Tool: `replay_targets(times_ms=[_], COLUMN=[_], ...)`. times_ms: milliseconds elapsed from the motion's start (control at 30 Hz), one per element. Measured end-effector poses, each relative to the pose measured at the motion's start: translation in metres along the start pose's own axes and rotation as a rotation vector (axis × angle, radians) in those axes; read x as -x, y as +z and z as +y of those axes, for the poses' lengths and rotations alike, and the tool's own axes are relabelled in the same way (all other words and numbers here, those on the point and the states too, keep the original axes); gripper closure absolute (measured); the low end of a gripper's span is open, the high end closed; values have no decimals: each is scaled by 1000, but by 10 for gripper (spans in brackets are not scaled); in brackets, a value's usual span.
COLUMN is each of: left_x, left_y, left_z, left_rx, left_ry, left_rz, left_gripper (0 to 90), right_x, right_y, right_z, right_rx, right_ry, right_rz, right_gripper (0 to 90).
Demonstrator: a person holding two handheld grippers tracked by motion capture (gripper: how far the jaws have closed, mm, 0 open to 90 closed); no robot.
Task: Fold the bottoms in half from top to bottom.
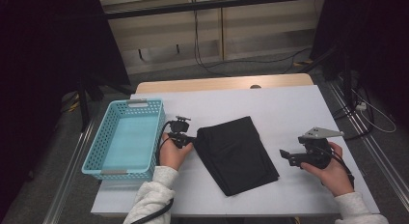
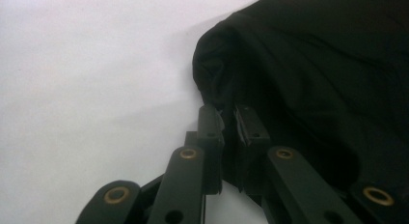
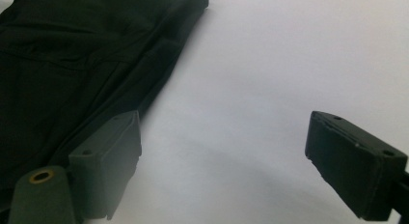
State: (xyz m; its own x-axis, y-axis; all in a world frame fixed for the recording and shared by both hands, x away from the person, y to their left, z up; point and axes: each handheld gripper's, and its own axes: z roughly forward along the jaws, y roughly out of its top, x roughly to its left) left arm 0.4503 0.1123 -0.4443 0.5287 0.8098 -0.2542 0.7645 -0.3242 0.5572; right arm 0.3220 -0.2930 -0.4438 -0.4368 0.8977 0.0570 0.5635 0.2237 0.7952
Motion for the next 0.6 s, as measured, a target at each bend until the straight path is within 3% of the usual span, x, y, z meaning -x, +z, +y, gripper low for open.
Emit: replay_targets(times_ms=[267,600], left_x=[-5,-13], left_y=[-3,4], left_z=[11,22], left_rx=[29,29], left_ry=[-5,-3], left_rz=[21,46], left_gripper=[830,830], right_x=[-1,-1], right_y=[0,0], right_z=[0,0], right_rx=[2,8], right_ry=[-2,-3], right_rz=[4,13], right_gripper=[120,120])
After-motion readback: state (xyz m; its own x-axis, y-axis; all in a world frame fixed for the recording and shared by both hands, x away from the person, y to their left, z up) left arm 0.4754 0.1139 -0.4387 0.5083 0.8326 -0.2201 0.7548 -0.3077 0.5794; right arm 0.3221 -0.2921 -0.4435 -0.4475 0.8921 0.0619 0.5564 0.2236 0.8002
